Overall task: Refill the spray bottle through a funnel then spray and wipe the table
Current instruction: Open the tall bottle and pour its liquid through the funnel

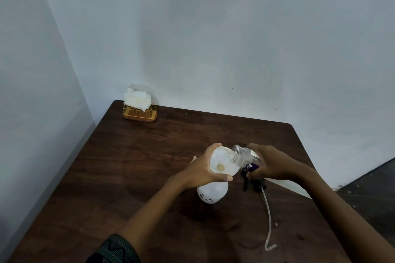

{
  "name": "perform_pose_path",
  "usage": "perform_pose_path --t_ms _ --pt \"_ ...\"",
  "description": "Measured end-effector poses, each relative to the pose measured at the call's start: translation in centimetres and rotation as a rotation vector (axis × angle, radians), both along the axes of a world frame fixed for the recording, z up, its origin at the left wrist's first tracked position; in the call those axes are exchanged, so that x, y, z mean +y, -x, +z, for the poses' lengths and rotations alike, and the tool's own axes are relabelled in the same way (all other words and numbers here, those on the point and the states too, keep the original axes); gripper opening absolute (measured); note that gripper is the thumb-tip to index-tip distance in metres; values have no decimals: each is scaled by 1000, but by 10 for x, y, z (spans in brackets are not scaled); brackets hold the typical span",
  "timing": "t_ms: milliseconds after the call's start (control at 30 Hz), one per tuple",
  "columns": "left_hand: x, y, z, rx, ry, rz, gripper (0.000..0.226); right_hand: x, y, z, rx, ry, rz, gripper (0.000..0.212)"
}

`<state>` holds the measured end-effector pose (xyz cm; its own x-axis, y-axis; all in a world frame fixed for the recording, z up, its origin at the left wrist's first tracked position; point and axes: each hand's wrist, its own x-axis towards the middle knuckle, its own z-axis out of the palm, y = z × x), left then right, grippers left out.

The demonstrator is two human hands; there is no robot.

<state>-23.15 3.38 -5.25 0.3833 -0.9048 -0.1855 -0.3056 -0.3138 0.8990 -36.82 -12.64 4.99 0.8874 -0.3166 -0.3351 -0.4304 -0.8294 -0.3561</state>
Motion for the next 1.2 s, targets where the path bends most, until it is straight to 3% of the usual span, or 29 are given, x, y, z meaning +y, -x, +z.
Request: perform_pose_path --t_ms 767,1200 --pt "1 0 1 4 12 -13 103 -2 1 -3 -7 9 -2 39" --pt "1 0 2 -4 12 -14 105 -1 1 0 -8 6 -4 44"
